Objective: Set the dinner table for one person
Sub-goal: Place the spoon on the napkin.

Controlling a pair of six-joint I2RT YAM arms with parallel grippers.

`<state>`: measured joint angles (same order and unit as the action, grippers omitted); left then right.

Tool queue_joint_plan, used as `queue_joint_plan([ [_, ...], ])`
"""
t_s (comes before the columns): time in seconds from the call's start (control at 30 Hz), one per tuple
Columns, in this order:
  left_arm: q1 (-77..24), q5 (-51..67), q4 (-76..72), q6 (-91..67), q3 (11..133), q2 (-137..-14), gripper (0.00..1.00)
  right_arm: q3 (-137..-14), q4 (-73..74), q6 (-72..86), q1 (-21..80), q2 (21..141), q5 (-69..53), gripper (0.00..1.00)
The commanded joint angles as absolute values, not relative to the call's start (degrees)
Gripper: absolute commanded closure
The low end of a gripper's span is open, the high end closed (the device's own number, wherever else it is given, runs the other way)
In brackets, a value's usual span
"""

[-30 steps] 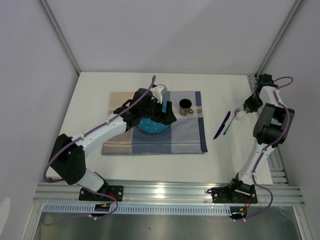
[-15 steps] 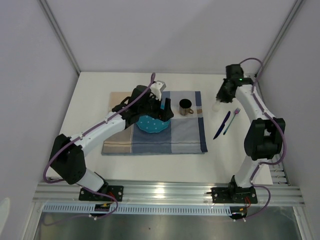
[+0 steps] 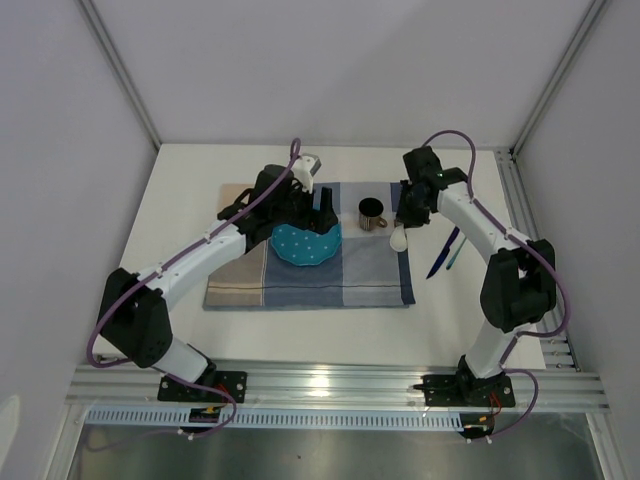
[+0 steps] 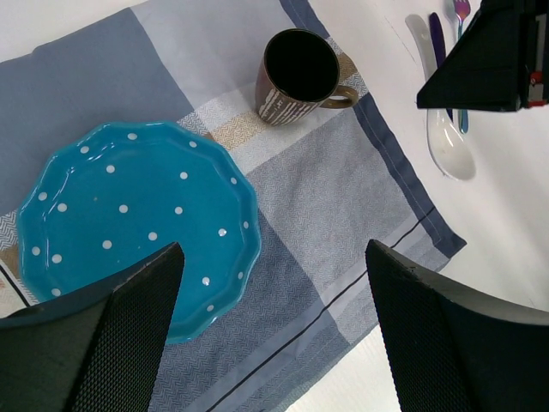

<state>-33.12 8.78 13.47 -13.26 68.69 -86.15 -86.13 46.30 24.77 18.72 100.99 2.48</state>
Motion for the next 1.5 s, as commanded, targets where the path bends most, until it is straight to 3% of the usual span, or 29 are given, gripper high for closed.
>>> queue_joint_plan([
  [0.0,-33.0,7.9,12.4,-11.8,69.8,-84.8,0.1,-86.1,48.3,23.6,21.6,97.3,-1.6,1.0],
  [0.3,-33.0,8.2,12.4,-11.8,69.9,-85.1,0.1,-82.4,48.3,24.2,30.6,96.9,-1.5,1.0],
  [0.6,-33.0,8.9,12.2,-11.9,69.5,-85.3,0.1,-81.7,44.9,16.5,31.4,99.8,2.7,1.0],
  [0.93,-33.0,12.3,11.2,-13.2,69.7,-85.5,0.11,-81.7,36.9,-3.0,30.8,99.5,-9.7,1.0],
  [1.3,-33.0,15.9,10.0,-17.4,68.0,-84.8,0.14,-79.8,43.4,-37.3,30.4,99.4,-26.4,1.0],
  [1.47,-33.2,15.6,7.4,-21.1,64.3,-81.7,0.16,-84.4,48.6,-46.6,30.5,104.0,-26.9,1.0],
])
